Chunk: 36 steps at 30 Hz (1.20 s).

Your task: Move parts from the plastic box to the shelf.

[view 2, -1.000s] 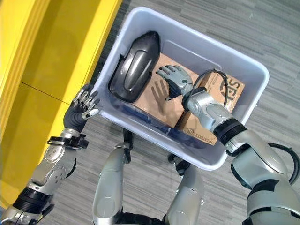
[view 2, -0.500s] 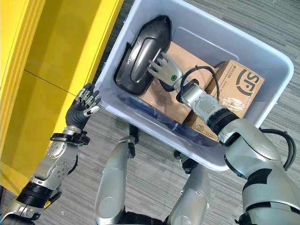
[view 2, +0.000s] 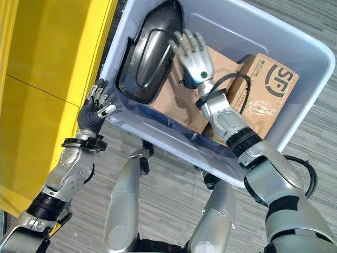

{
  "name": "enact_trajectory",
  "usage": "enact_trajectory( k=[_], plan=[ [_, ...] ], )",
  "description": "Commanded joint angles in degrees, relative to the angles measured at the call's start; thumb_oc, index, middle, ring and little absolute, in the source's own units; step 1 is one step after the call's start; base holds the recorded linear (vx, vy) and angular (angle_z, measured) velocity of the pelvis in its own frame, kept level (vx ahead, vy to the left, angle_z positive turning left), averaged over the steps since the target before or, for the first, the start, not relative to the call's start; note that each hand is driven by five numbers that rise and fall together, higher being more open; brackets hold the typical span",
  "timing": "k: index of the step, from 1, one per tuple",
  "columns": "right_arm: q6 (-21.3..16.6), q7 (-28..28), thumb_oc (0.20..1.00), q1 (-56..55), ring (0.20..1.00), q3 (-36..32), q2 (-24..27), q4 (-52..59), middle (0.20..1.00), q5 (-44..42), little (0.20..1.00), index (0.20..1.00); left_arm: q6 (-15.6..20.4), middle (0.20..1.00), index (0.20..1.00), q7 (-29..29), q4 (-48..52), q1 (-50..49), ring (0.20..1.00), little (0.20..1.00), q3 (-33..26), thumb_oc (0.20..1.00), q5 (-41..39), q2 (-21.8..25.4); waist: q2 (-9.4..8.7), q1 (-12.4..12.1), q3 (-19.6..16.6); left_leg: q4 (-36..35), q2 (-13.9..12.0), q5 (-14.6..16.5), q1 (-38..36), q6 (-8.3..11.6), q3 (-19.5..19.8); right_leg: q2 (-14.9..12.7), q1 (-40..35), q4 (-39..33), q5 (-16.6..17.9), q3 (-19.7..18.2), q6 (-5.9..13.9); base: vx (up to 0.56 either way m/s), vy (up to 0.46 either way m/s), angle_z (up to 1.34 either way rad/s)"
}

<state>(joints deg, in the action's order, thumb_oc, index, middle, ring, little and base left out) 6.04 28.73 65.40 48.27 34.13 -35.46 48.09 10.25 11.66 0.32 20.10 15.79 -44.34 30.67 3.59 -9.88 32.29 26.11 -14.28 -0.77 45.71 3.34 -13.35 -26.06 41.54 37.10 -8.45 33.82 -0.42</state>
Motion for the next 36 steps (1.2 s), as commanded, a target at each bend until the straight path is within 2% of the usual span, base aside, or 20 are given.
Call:
enact_trajectory(
  k=[1, 5, 7, 10, 13, 14, 15, 17, 19, 21, 22, 25, 26, 27, 29, 31, 36],
  plan=[
    [-2.2, -3.9, 1.0, 5.5, 1.0, 3.6, 1.9, -2.6, 1.0, 7.9, 1.0, 1.0, 3.0, 1.0, 1.0, -1.3, 2.7, -0.3, 1.0, 1.0, 1.7, 1.0, -0.9, -0.9, 3.89, -2.5, -2.5, -6.8, -5.3, -0.5, -1.6, 5.83, -5.8, -0.2, 4.5, 3.7, -1.6, -4.9, 8.55, 0.0, -0.095, 0.1],
    [-3.0, -3.8, 1.0, 8.0, 1.0, 7.9, 2.4, -4.1, 1.0, 13.7, 1.0, 1.0, 2.4, 1.0, 1.0, -2.8, 2.3, 0.1, 1.0, 1.0, 1.3, 1.0, -2.1, 0.1, 3.86, -3.4, -2.5, -5.9, -4.9, -0.5, 0.5, 5.73, -4.7, -0.6, 6.1, 6.1, -2.3, -4.4, 8.37, 0.0, -0.054, 0.16],
    [-3.4, -3.5, 1.0, 8.9, 1.0, 9.0, 2.6, -4.3, 1.0, 20.0, 1.0, 1.0, 1.7, 1.0, 1.0, -3.5, 2.1, -0.2, 1.0, 1.0, 1.0, 1.0, -3.2, 0.4, 3.77, -3.8, -2.5, -5.0, -4.8, -0.3, 1.6, 5.65, -4.1, -0.9, 6.6, 7.4, -2.8, -4.0, 8.32, 0.0, -0.033, 0.11],
    [1.6, -8.1, 1.0, 8.8, 1.0, 9.8, 2.4, -4.4, 1.0, 20.7, 1.0, 1.0, 0.2, 1.0, 1.0, -4.8, 2.2, -0.8, 1.0, 1.0, 0.8, 1.0, -3.3, 0.4, 3.53, -4.2, -2.5, -4.7, -4.9, -0.3, 2.2, 5.62, -3.6, -1.0, 6.8, 8.0, -3.1, -3.6, 8.25, 0.0, -0.027, 0.11],
    [2.6, -12.2, 1.0, 8.7, 1.0, 10.7, 2.4, -4.6, 1.0, 23.1, 1.0, 1.0, 0.9, 1.0, 1.0, -5.8, 1.7, -2.2, 1.0, 1.0, 0.9, 1.0, -4.0, 0.4, 3.41, -4.7, -2.5, -4.6, -5.1, -0.4, 2.6, 5.71, -3.3, -1.2, 6.8, 8.8, -3.4, -3.0, 8.32, 0.0, -0.015, 0.04],
    [2.2, -20.0, 1.0, 8.5, 1.0, 11.9, 1.6, -5.3, 1.0, 23.0, 1.0, 1.0, 1.5, 1.0, 1.0, -6.1, 1.7, -3.0, 1.0, 1.0, 0.6, 1.0, -3.5, 0.6, 3.37, -5.2, -2.5, -4.5, -5.1, -0.4, 2.9, 5.69, -3.0, -1.4, 6.7, 9.3, -3.7, -2.7, 8.29, 0.0, -0.024, 0.04],
    [2.0, -21.7, 1.0, 8.3, 1.0, 12.2, 1.5, -5.3, 1.0, 23.1, 1.0, 1.0, 1.5, 1.0, 1.0, -6.3, 1.6, -3.2, 1.0, 1.0, 0.5, 1.0, -3.6, 0.6, 3.38, -5.2, -2.5, -4.4, -5.2, -0.4, 3.0, 5.7, -2.9, -1.5, 6.8, 9.5, -3.7, -2.6, 8.3, 0.01, -0.027, 0.04],
    [3.3, -32.7, 1.0, 8.4, 1.0, 13.6, 0.7, -6.8, 1.0, 21.2, 1.0, 1.0, 1.5, 1.0, 1.0, -7.0, 1.7, -4.0, 1.0, 1.0, 0.2, 1.0, -3.6, 0.5, 3.38, -5.7, -2.5, -4.3, -5.3, -0.4, 3.2, 5.64, -2.7, -1.6, 6.7, 9.7, -3.9, -2.4, 8.22, 0.0, -0.016, 0.0],
    [2.2, -43.2, 1.0, 7.9, 1.0, 15.3, -0.2, -8.4, 1.0, 17.6, 1.0, 1.0, 1.7, 1.0, 1.0, -8.8, 1.7, -5.1, 1.0, 1.0, -0.6, 1.0, -3.0, 0.6, 3.31, -6.2, -2.5, -4.2, -5.6, -0.5, 3.6, 5.65, -2.4, -2.0, 6.8, 10.0, -3.9, -1.9, 8.1, 0.01, -0.033, 0.0],
    [2.4, -49.0, 1.0, 7.1, 1.0, 16.1, -0.3, -9.1, 1.0, 17.8, 1.0, 1.0, 1.3, 1.0, 1.0, -9.7, 2.2, -5.8, 1.0, 1.0, -1.2, 1.0, -3.3, 0.9, 3.3, -6.6, -2.5, -4.0, -5.8, -0.6, 3.9, 5.68, -2.2, -2.4, 6.9, 10.3, -4.0, -1.6, 7.99, 0.01, -0.037, 0.01],
    [3.7, -51.9, 1.0, 6.8, 1.0, 15.9, -0.8, -11.6, 1.0, 15.0, 1.0, 1.0, 0.4, 1.0, 1.0, -10.6, 2.8, -6.3, 1.0, 1.0, -1.9, 1.0, -3.4, 1.1, 3.5, -7.0, -2.5, -4.0, -5.8, -0.6, 4.0, 5.59, -2.0, -2.7, 6.9, 10.6, -4.0, -1.4, 7.89, 0.02, -0.038, 0.05],
    [8.7, -56.2, 1.0, 6.1, 1.0, 15.2, -1.6, -15.3, 1.0, 15.0, 1.0, 1.0, -0.7, 1.0, 1.0, -11.6, 3.7, -6.9, 1.0, 1.0, -2.5, 1.0, -3.5, 1.5, 3.78, -7.5, -2.5, -3.8, -5.8, -0.5, 4.2, 5.55, -1.8, -3.3, 7.2, 11.5, -4.1, -1.3, 7.81, 0.01, -0.033, 0.13],
    [8.9, -56.5, 1.0, 6.2, 1.0, 15.0, -2.0, -16.2, 1.0, 14.7, 1.0, 1.0, -0.8, 1.0, 1.0, -11.8, 3.7, -7.0, 1.0, 1.0, -2.5, 1.0, -3.6, 1.5, 3.82, -7.6, -2.5, -3.9, -5.8, -0.5, 4.2, 5.52, -1.7, -3.3, 7.1, 11.5, -4.1, -1.3, 7.79, 0.01, -0.041, 0.13],
    [9.7, -60.2, 1.0, 6.5, 1.0, 14.8, -3.2, -19.3, 1.0, 13.1, 1.0, 1.0, -1.4, 1.0, 1.0, -12.6, 3.9, -7.0, 1.0, 1.0, -2.9, 1.0, -3.5, 1.7, 3.9, -8.1, -2.5, -4.1, -5.8, -0.7, 4.0, 5.61, -1.6, -3.5, 6.8, 11.7, -4.2, -1.0, 7.86, 0.0, -0.033, 0.09],
    [9.2, -62.9, 1.0, 6.4, 1.0, 14.4, -3.8, -21.3, 1.0, 13.7, 1.0, 1.0, -2.0, 1.0, 1.0, -12.7, 4.6, -7.0, 1.0, 1.0, -2.9, 1.0, -3.2, 1.6, 3.98, -8.3, -2.5, -4.2, -5.7, -0.8, 3.9, 5.7, -1.5, -3.6, 6.5, 11.7, -4.2, -0.7, 7.87, 0.01, -0.044, 0.05],
    [11.1, -65.4, 1.0, 6.0, 1.0, 13.7, -4.6, -23.1, 1.0, 15.1, 1.0, 1.0, -3.0, 1.0, 1.0, -12.2, 5.4, -7.0, 1.0, 1.0, -2.6, 1.0, -2.9, 1.2, 4.15, -8.5, -2.5, -4.5, -5.7, -0.8, 3.5, 5.63, -1.5, -3.7, 6.2, 11.6, -4.2, -0.7, 7.86, 0.0, -0.035, 0.08],
    [11.0, -65.2, 1.0, 6.5, 1.0, 12.2, -5.3, -26.2, 1.0, 15.3, 1.0, 1.0, -3.9, 1.0, 1.0, -13.0, 6.6, -7.8, 1.0, 1.0, -2.1, 1.0, -1.7, 0.6, 4.34, -8.6, -2.5, -5.3, -5.8, -0.9, 1.6, 5.47, -2.1, -3.5, 4.6, 10.3, -3.6, -0.6, 8.0, -0.01, -0.014, 0.07]
  ],
)
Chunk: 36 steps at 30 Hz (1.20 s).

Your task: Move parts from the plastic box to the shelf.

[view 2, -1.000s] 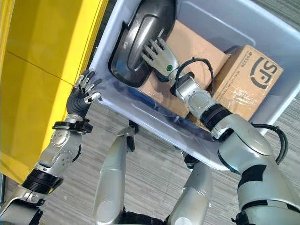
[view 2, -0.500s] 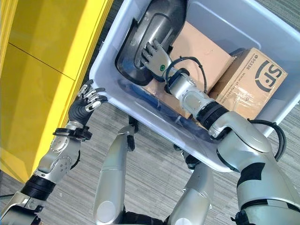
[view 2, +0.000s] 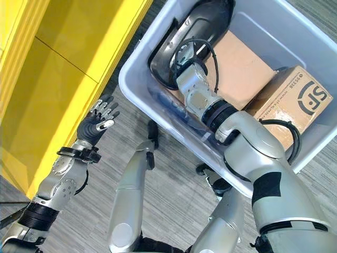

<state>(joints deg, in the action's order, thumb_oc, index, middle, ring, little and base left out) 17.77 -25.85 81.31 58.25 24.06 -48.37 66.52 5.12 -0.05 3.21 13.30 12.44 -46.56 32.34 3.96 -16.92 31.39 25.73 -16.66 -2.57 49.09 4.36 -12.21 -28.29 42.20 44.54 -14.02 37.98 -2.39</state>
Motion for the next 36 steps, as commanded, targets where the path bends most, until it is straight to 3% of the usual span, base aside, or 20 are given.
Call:
enact_trajectory(
  k=[1, 6, 18, 26, 29, 31, 34, 35, 36],
  plan=[
    [-1.4, -10.7, 1.0, -9.4, 1.0, 2.2, 5.1, -13.2, 1.0, -2.5, 1.0, 1.0, 1.2, 1.0, 1.0, -1.3, 3.8, -1.1, 1.0, 1.0, 1.3, 1.0, 0.4, -1.1, 3.92, -1.4, -1.6, -5.1, -3.4, 0.9, -2.2, 4.48, -3.4, -1.2, 3.6, 2.5, 2.1, -4.8, 10.07, -0.02, -0.005, 0.05],
    [-7.0, -8.7, 1.0, -10.3, 1.0, 2.0, 7.1, -11.3, 1.0, 0.9, 1.0, 1.0, 1.2, 1.0, 1.0, -0.7, 4.8, -2.0, 1.0, 1.0, 1.1, 1.0, 0.2, -0.9, 3.37, -0.3, -1.6, -5.8, -4.1, 0.8, -5.0, 4.48, -4.6, -0.7, 1.9, 0.3, 3.1, -5.5, 10.47, -0.01, 0.005, -0.02],
    [-16.5, -6.8, 1.0, -12.0, 1.0, 1.2, 10.2, -5.7, 1.0, 6.9, 1.0, 1.0, 1.6, 1.0, 1.0, -1.0, 3.9, -2.8, 1.0, 1.0, 0.6, 1.0, -0.7, -0.1, 2.39, 1.9, -1.6, -6.7, -5.1, 1.1, -10.2, 4.83, -6.7, 0.4, -1.1, -4.1, 5.0, -7.5, 11.2, -0.01, -0.002, -0.13],
    [-13.2, -2.1, 1.0, -11.2, 1.0, 0.7, 11.0, -3.2, 1.0, 2.5, 1.0, 1.0, 3.5, 1.0, 1.0, -2.0, 3.4, -3.2, 1.0, 1.0, 0.3, 1.0, 0.3, -0.2, 2.11, 2.7, -1.6, -6.9, -5.3, 1.4, -13.1, 4.92, -7.1, 1.0, -3.1, -6.6, 5.9, -8.8, 11.57, -0.02, -0.025, -0.16],
    [-11.3, 6.3, 1.0, -10.5, 1.0, 1.2, 12.9, 0.4, 1.0, -8.6, 1.0, 1.0, 4.7, 1.0, 1.0, -1.9, 4.1, -3.6, 1.0, 1.0, -0.3, 1.0, 0.7, 0.3, 1.78, 3.3, -1.6, -6.7, -5.5, 1.7, -14.4, 5.04, -7.2, 1.1, -4.0, -7.5, 6.2, -9.4, 11.79, 0.0, -0.015, -0.09],
    [-12.8, 15.5, 1.0, -8.7, 1.0, 1.1, 13.4, 3.3, 1.0, -16.4, 1.0, 1.0, 6.3, 1.0, 1.0, -2.1, 4.5, -3.6, 1.0, 1.0, -0.3, 1.0, 1.9, 0.4, 1.58, 3.7, -1.6, -6.5, -5.5, 2.0, -15.1, 5.04, -7.3, 1.4, -4.5, -8.0, 6.4, -10.0, 11.9, 0.0, -0.009, -0.03],
    [-14.2, 24.8, 1.0, -7.3, 1.0, -1.1, 15.5, 10.3, 1.0, -25.7, 1.0, 1.0, 7.9, 1.0, 1.0, -1.8, 5.8, -3.7, 1.0, 1.0, -0.4, 1.0, 2.8, 0.8, 1.14, 4.6, -1.6, -5.9, -5.5, 2.4, -15.8, 4.95, -7.5, 1.9, -5.1, -8.7, 6.7, -10.8, 12.1, -0.01, -0.012, -0.16],
    [-16.8, 30.0, 1.0, -8.0, 1.0, -4.0, 16.5, 15.0, 1.0, -29.7, 1.0, 1.0, 9.2, 1.0, 1.0, -1.2, 6.9, -3.8, 1.0, 1.0, -0.4, 1.0, 3.6, 0.9, 0.98, 5.6, -1.6, -5.5, -5.4, 2.8, -16.3, 4.89, -7.7, 2.4, -5.4, -9.3, 6.9, -11.3, 12.17, -0.01, 0.002, -0.11],
    [-18.1, 31.7, 1.0, -8.9, 1.0, -5.7, 17.0, 17.0, 1.0, -31.1, 1.0, 1.0, 9.8, 1.0, 1.0, -0.9, 7.4, -3.9, 1.0, 1.0, -0.3, 1.0, 4.2, 1.1, 0.86, 5.8, -1.6, -5.4, -5.4, 3.0, -16.6, 4.81, -7.8, 2.6, -5.5, -9.5, 7.0, -11.5, 12.2, -0.01, 0.01, -0.09]
  ],
)
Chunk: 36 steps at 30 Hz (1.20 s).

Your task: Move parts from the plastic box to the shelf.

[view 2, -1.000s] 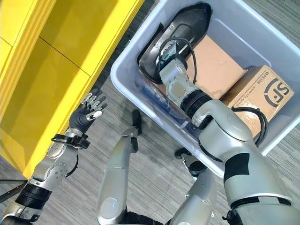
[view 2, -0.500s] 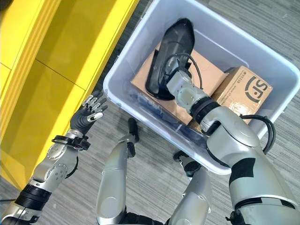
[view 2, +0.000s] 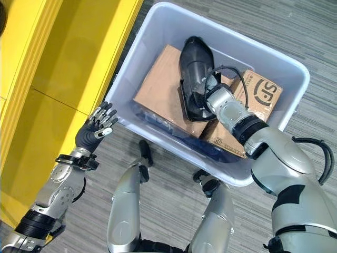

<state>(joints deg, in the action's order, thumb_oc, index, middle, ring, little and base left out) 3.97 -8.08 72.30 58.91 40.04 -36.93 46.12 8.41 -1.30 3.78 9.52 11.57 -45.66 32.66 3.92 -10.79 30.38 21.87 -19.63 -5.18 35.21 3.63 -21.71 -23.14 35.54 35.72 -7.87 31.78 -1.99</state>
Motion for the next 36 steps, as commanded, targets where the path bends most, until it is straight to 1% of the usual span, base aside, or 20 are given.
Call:
enact_trajectory(
  k=[1, 2, 4, 5, 7, 8, 9, 11, 15, 16, 18, 20, 23, 25, 26, 27, 32, 33, 34, 36],
  plan=[
    [-5.1, 14.9, 1.0, -0.4, 1.0, -7.2, 1.1, 6.9, 1.0, -11.5, 1.0, 1.0, 7.0, 1.0, 1.0, 0.7, 7.0, 0.0, 1.0, 1.0, 0.6, 1.0, 3.7, 0.7, 0.89, 0.0, -0.6, -1.4, -2.4, 5.7, -2.8, 5.52, 1.6, -2.5, 1.1, -0.8, 0.8, -5.5, 11.81, -0.01, 0.047, -0.25],
    [-8.5, 19.5, 1.0, -2.9, 1.0, -11.4, 1.1, 12.6, 1.0, -15.4, 1.0, 1.0, 9.5, 1.0, 1.0, 2.2, 7.9, 0.9, 1.0, 1.0, 1.2, 1.0, 4.5, 0.5, 0.88, 1.3, -0.6, -0.9, -2.4, 6.2, -3.2, 5.41, 1.3, -1.9, 0.9, -1.5, 0.8, -6.3, 11.89, -0.02, 0.054, -0.3],
    [-9.4, 22.9, 1.0, -5.2, 1.0, -14.3, 0.7, 16.5, 1.0, -16.7, 1.0, 1.0, 11.3, 1.0, 1.0, 3.8, 8.7, 1.9, 1.0, 1.0, 1.6, 1.0, 5.7, 0.2, 0.93, 2.1, -0.6, -0.6, -2.3, 6.5, -3.4, 5.34, 1.0, -1.5, 1.1, -1.8, 0.8, -6.9, 11.92, -0.02, 0.059, -0.27],
    [-12.3, 26.1, 1.0, -8.5, 1.0, -18.4, -0.7, 19.7, 1.0, -17.3, 1.0, 1.0, 13.0, 1.0, 1.0, 6.4, 9.9, 3.6, 1.0, 1.0, 1.9, 1.0, 8.3, 0.0, 1.22, 3.3, -0.6, -0.2, -2.2, 7.0, -3.4, 5.17, 0.8, -1.0, 1.3, -2.1, 0.6, -7.7, 11.81, -0.02, 0.055, -0.19],
    [-13.7, 27.4, 1.0, -11.3, 1.0, -21.1, -1.5, 22.4, 1.0, -17.8, 1.0, 1.0, 13.5, 1.0, 1.0, 8.3, 10.6, 5.1, 1.0, 1.0, 2.3, 1.0, 8.1, -0.1, 1.39, 4.0, -0.6, 0.2, -2.1, 7.4, -3.5, 5.05, 0.6, -0.9, 1.5, -2.0, 0.4, -8.2, 11.77, -0.02, 0.041, -0.14],
    [-16.2, 26.7, 1.0, -14.1, 1.0, -23.2, -2.8, 25.0, 1.0, -17.4, 1.0, 1.0, 14.3, 1.0, 1.0, 10.5, 11.1, 6.5, 1.0, 1.0, 2.4, 1.0, 6.5, -0.6, 1.54, 5.0, -0.6, 0.3, -1.9, 7.7, -3.8, 4.93, 0.2, -0.5, 1.6, -2.5, 0.3, -8.8, 11.72, -0.02, 0.031, -0.16],
    [-16.2, 27.0, 1.0, -14.7, 1.0, -23.4, -3.4, 26.1, 1.0, -17.0, 1.0, 1.0, 14.8, 1.0, 1.0, 11.2, 11.1, 7.1, 1.0, 1.0, 2.4, 1.0, 6.4, -1.0, 1.55, 5.3, -0.6, 0.3, -1.8, 7.9, -4.0, 4.88, 0.0, -0.3, 1.5, -2.7, 0.3, -9.1, 11.69, -0.02, 0.04, -0.16],
    [-14.8, 27.6, 1.0, -15.7, 1.0, -23.5, -5.0, 28.5, 1.0, -18.6, 1.0, 1.0, 15.4, 1.0, 1.0, 12.4, 11.4, 8.6, 1.0, 1.0, 2.8, 1.0, 7.1, -1.9, 1.55, 5.8, -0.6, 0.3, -1.7, 8.1, -4.6, 4.85, -0.5, 0.0, 1.3, -3.3, 0.3, -9.4, 11.64, 0.0, 0.026, -0.15],
    [-6.5, 32.8, 1.0, -19.4, 1.0, -26.4, -8.0, 32.7, 1.0, -22.7, 1.0, 1.0, 15.6, 1.0, 1.0, 13.6, 13.0, 10.9, 1.0, 1.0, 3.9, 1.0, 9.8, -3.9, 1.66, 7.6, -0.6, 0.6, -2.1, 8.8, -5.0, 4.63, -1.8, 0.5, 1.6, -3.7, 0.0, -10.4, 11.33, -0.02, 0.029, -0.19],
    [-6.0, 33.1, 1.0, -19.9, 1.0, -26.8, -8.2, 32.9, 1.0, -23.1, 1.0, 1.0, 15.4, 1.0, 1.0, 14.0, 13.3, 11.1, 1.0, 1.0, 4.0, 1.0, 10.3, -4.0, 1.62, 7.7, -0.6, 0.5, -2.1, 8.8, -5.1, 4.64, -1.9, 0.5, 1.6, -3.7, 0.0, -10.4, 11.31, -0.02, 0.039, -0.11],
    [-3.5, 36.3, 1.0, -22.9, 1.0, -28.5, -9.7, 33.1, 1.0, -24.2, 1.0, 1.0, 15.0, 1.0, 1.0, 16.3, 13.5, 12.2, 1.0, 1.0, 5.2, 1.0, 14.1, -4.9, 1.4, 8.8, -0.6, 0.3, -2.0, 9.0, -5.6, 4.55, -2.6, 1.2, 1.6, -4.0, -0.1, -10.9, 11.15, 0.0, 0.05, -0.06],
    [-0.9, 38.6, 1.0, -26.5, 1.0, -30.7, -11.3, 32.9, 1.0, -26.7, 1.0, 1.0, 12.5, 1.0, 1.0, 21.5, 12.7, 14.4, 1.0, 1.0, 7.0, 1.0, 17.7, -6.4, 0.97, 10.6, -0.6, 0.2, -2.2, 9.2, -6.0, 4.27, -3.5, 2.0, 1.8, -4.4, -0.1, -12.1, 10.89, 0.01, 0.073, -0.11],
    [0.1, 39.6, 1.0, -27.5, 1.0, -31.9, -12.4, 31.2, 1.0, -27.5, 1.0, 1.0, 9.3, 1.0, 1.0, 28.2, 10.8, 17.9, 1.0, 1.0, 8.2, 1.0, 21.0, -7.8, 0.59, 11.9, -0.6, 0.6, -2.7, 9.1, -5.5, 4.36, -4.1, 2.5, 2.7, -4.4, -0.2, -13.0, 10.62, 0.01, 0.038, -0.23],
    [0.7, 42.8, 1.0, -26.3, 1.0, -32.6, -12.9, 28.6, 1.0, -26.1, 1.0, 1.0, 7.3, 1.0, 1.0, 32.7, 7.7, 20.8, 1.0, 1.0, 8.8, 1.0, 19.9, -9.4, 0.39, 12.6, -0.6, 0.7, -3.1, 8.8, -4.8, 4.6, -4.6, 2.9, 3.5, -4.7, 0.0, -13.3, 10.38, 0.0, 0.0, -0.28],
    [1.1, 47.4, 1.0, -24.7, 1.0, -33.5, -13.1, 26.8, 1.0, -23.9, 1.0, 1.0, 6.7, 1.0, 1.0, 35.2, 5.8, 22.5, 1.0, 1.0, 9.1, 1.0, 19.9, -10.2, 0.32, 12.7, -0.6, 0.8, -3.3, 8.5, -4.3, 4.85, -4.7, 3.1, 4.0, -4.9, 0.4, -13.3, 10.29, -0.02, -0.013, -0.26],
    [-0.2, 49.1, 1.0, -23.1, 1.0, -34.6, -13.0, 25.3, 1.0, -22.6, 1.0, 1.0, 6.4, 1.0, 1.0, 35.9, 4.7, 23.5, 1.0, 1.0, 9.0, 1.0, 18.4, -10.8, 0.32, 12.7, -0.6, 0.8, -3.4, 8.5, -3.9, 5.07, -4.7, 3.2, 4.4, -5.2, 0.6, -13.2, 10.27, -0.02, -0.01, -0.24],
    [-1.8, 44.9, 1.0, -17.9, 1.0, -35.7, -13.6, 22.5, 1.0, -22.6, 1.0, 1.0, 3.8, 1.0, 1.0, 40.7, 0.7, 26.7, 1.0, 1.0, 9.4, 1.0, 19.1, -14.3, 0.02, 12.5, -0.6, 1.4, -3.6, 8.2, -1.6, 5.73, -4.7, 3.3, 6.0, -5.3, 0.9, -12.5, 10.04, -0.01, -0.015, -0.09],
    [-0.7, 45.8, 1.0, -16.9, 1.0, -35.1, -13.4, 22.7, 1.0, -18.0, 1.0, 1.0, 2.5, 1.0, 1.0, 43.8, -0.6, 27.0, 1.0, 1.0, 8.8, 1.0, 23.3, -14.7, -0.35, 12.1, -0.6, 1.5, -3.8, 7.9, -0.7, 6.05, -4.6, 3.2, 6.5, -5.6, 1.1, -12.1, 10.01, -0.01, -0.044, -0.03],
    [-0.7, 45.9, 1.0, -16.9, 1.0, -35.0, -13.5, 22.6, 1.0, -17.8, 1.0, 1.0, 2.4, 1.0, 1.0, 43.9, -0.5, 27.0, 1.0, 1.0, 8.8, 1.0, 23.5, -14.8, -0.32, 12.2, -0.6, 1.5, -3.8, 7.9, -0.6, 6.05, -4.6, 3.2, 6.5, -5.6, 1.1, -12.1, 9.99, -0.01, -0.064, -0.03],
    [-1.0, 49.1, 1.0, -15.2, 1.0, -34.1, -12.4, 20.9, 1.0, -9.5, 1.0, 1.0, 3.7, 1.0, 1.0, 48.6, -2.4, 27.5, 1.0, 1.0, 8.7, 1.0, 28.0, -14.5, -0.46, 11.6, -0.6, 1.3, -3.9, 7.6, 0.1, 6.2, -4.3, 3.0, 7.0, -5.7, 1.4, -11.7, 9.97, -0.01, -0.056, 0.0]
  ],
)
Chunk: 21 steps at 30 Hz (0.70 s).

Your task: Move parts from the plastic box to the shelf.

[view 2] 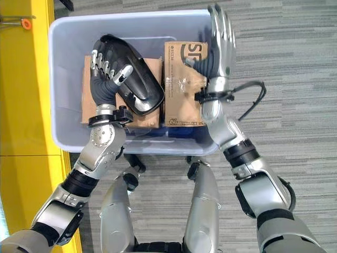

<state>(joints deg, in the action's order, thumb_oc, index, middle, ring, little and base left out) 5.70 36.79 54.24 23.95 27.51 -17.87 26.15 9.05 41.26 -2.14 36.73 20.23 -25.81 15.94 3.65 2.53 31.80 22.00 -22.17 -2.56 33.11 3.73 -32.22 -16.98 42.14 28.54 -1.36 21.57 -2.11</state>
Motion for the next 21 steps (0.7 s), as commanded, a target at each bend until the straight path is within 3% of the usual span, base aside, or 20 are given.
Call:
enact_trajectory(
  k=[1, 4, 7, 10, 14, 18, 21],
  plan=[
    [-3.0, 5.4, 1.0, 3.6, 1.0, 1.4, 0.6, 1.4, 1.0, 12.0, 1.0, 1.0, 3.8, 1.0, 1.0, 8.2, 3.1, 0.3, 1.0, 1.0, -0.3, 1.0, 9.2, 2.3, -0.23, -1.9, -2.0, 1.2, -1.4, 4.9, 2.5, 6.18, 6.4, -3.2, 0.6, 1.3, -5.0, -1.4, 10.12, -0.01, -0.066, 0.04],
    [-4.9, 7.9, 1.0, 5.8, 1.0, 2.3, 1.0, 1.0, 1.0, 14.8, 1.0, 1.0, 7.3, 1.0, 1.0, 13.5, 1.9, 0.5, 1.0, 1.0, -2.1, 1.0, 10.5, 2.5, -0.54, -2.7, -2.0, 1.2, -1.5, 4.6, 3.7, 6.61, 7.3, -3.3, 1.1, 0.7, -4.5, -0.8, 10.19, -0.01, -0.068, 0.12],
    [-6.7, 8.6, 1.0, 6.6, 1.0, 2.5, 1.0, 2.3, 1.0, 14.9, 1.0, 1.0, 6.4, 1.0, 1.0, 14.4, 1.4, 0.0, 1.0, 1.0, -3.6, 1.0, 8.5, 2.1, -1.13, -3.7, -2.0, 0.9, -1.7, 4.1, 5.1, 7.16, 8.1, -4.0, 1.7, 0.6, -4.2, 0.1, 10.29, -0.01, -0.116, 0.14],
    [-6.7, 6.5, 1.0, 7.2, 1.0, 2.8, -0.2, 4.0, 1.0, 15.2, 1.0, 1.0, 3.6, 1.0, 1.0, 11.2, -0.2, -2.6, 1.0, 1.0, -4.5, 1.0, 8.0, 1.0, -1.9, -5.0, -2.0, 0.7, -1.8, 3.9, 6.2, 7.58, 8.9, -4.4, 2.3, 0.7, -4.0, 1.2, 10.48, -0.01, -0.087, 0.23],
    [-5.6, 3.8, 1.0, 7.3, 1.0, 3.9, -0.5, 5.1, 1.0, 15.0, 1.0, 1.0, 3.6, 1.0, 1.0, 11.2, -1.0, -6.1, 1.0, 1.0, -4.5, 1.0, 8.6, 0.5, -1.79, -6.1, -2.0, 0.8, -1.9, 3.9, 7.0, 7.54, 9.3, -4.9, 2.7, 1.7, -4.4, 1.9, 10.43, 0.0, -0.034, 0.13],
    [-4.5, 3.7, 1.0, 8.4, 1.0, 5.9, -0.4, 3.4, 1.0, 15.9, 1.0, 1.0, 2.6, 1.0, 1.0, 6.4, -3.9, -8.7, 1.0, 1.0, -3.6, 1.0, 6.3, 0.7, -1.24, -7.5, -2.0, 1.2, -1.6, 3.8, 8.1, 6.98, 10.2, -5.7, 3.4, 4.8, -5.6, 2.0, 10.41, 0.0, -0.023, 0.07],
    [-4.7, 3.5, 1.0, 9.8, 1.0, 7.6, -0.5, -0.1, 1.0, 10.7, 1.0, 1.0, 2.9, 1.0, 1.0, 0.6, -5.5, -9.6, 1.0, 1.0, -2.2, 1.0, 6.0, 1.0, -0.64, -8.2, -2.0, 2.0, -1.1, 4.1, 8.9, 6.72, 11.0, -5.8, 4.0, 6.8, -6.5, 1.8, 10.29, 0.01, 0.002, 0.22]
  ],
)
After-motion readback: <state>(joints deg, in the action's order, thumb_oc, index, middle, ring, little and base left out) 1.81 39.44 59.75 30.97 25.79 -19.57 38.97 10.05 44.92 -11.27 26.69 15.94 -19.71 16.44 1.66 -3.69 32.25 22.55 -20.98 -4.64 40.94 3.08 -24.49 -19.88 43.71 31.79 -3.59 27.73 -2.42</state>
